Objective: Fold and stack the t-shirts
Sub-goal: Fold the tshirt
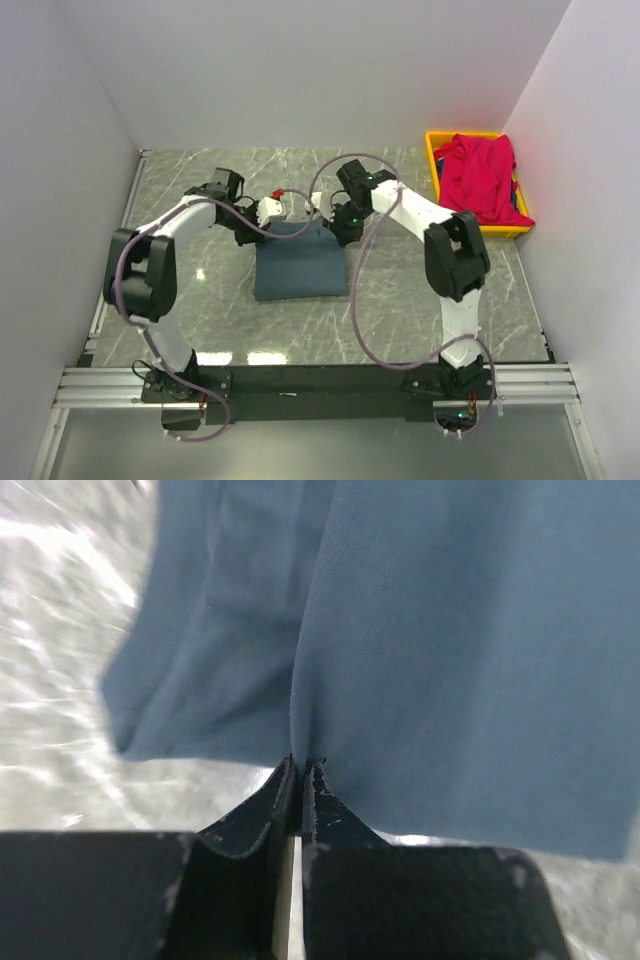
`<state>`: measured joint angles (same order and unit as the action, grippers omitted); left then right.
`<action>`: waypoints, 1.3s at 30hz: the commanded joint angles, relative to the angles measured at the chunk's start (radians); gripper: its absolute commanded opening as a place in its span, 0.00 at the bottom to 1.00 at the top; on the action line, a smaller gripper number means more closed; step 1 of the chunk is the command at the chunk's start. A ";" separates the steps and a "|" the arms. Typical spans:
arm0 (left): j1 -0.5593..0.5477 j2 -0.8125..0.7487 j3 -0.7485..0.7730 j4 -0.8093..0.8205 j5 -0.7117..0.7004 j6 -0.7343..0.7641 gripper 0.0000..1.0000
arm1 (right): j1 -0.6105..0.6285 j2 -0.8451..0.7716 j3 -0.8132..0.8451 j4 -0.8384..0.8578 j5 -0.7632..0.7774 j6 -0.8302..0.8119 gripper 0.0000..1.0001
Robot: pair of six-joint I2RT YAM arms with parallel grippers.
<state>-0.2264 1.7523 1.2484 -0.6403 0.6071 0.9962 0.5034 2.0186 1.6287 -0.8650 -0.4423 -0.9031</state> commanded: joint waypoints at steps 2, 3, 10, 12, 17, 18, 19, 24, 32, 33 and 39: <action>-0.001 0.056 -0.009 0.100 -0.044 -0.051 0.09 | 0.000 0.096 0.102 -0.031 0.017 0.016 0.00; -0.008 0.055 -0.023 0.112 -0.049 -0.050 0.10 | 0.001 0.107 0.106 -0.040 0.013 0.026 0.00; -0.068 -0.098 -0.271 0.128 -0.084 0.007 0.11 | 0.037 0.046 -0.041 -0.062 -0.068 0.133 0.00; -0.090 -0.164 -0.314 0.116 -0.073 0.009 0.11 | 0.046 0.017 -0.102 -0.052 -0.099 0.161 0.00; -0.111 -0.309 -0.428 0.050 -0.032 0.022 0.13 | 0.058 -0.116 -0.280 -0.061 -0.242 0.243 0.07; -0.111 -0.348 -0.437 0.044 -0.026 0.022 0.16 | 0.058 -0.130 -0.286 -0.084 -0.268 0.245 0.13; -0.111 -0.367 -0.441 0.027 -0.021 0.027 0.20 | 0.057 -0.150 -0.280 -0.109 -0.291 0.242 0.28; -0.114 -0.474 -0.386 -0.067 0.055 0.026 0.55 | -0.034 -0.161 -0.149 -0.270 -0.422 0.234 0.54; -0.204 -0.380 -0.228 -0.013 0.157 -0.056 0.56 | -0.086 -0.060 -0.024 0.062 -0.588 0.711 0.30; -0.214 -0.332 -0.213 -0.019 0.164 -0.054 0.55 | -0.085 -0.048 -0.036 0.119 -0.604 0.775 0.26; -0.298 -0.234 -0.201 0.054 0.137 -0.094 0.51 | -0.052 0.026 -0.107 0.431 -0.668 1.166 0.14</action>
<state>-0.4889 1.5028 1.0428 -0.6212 0.7181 0.9249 0.4297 2.0205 1.5440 -0.6411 -1.0431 0.0006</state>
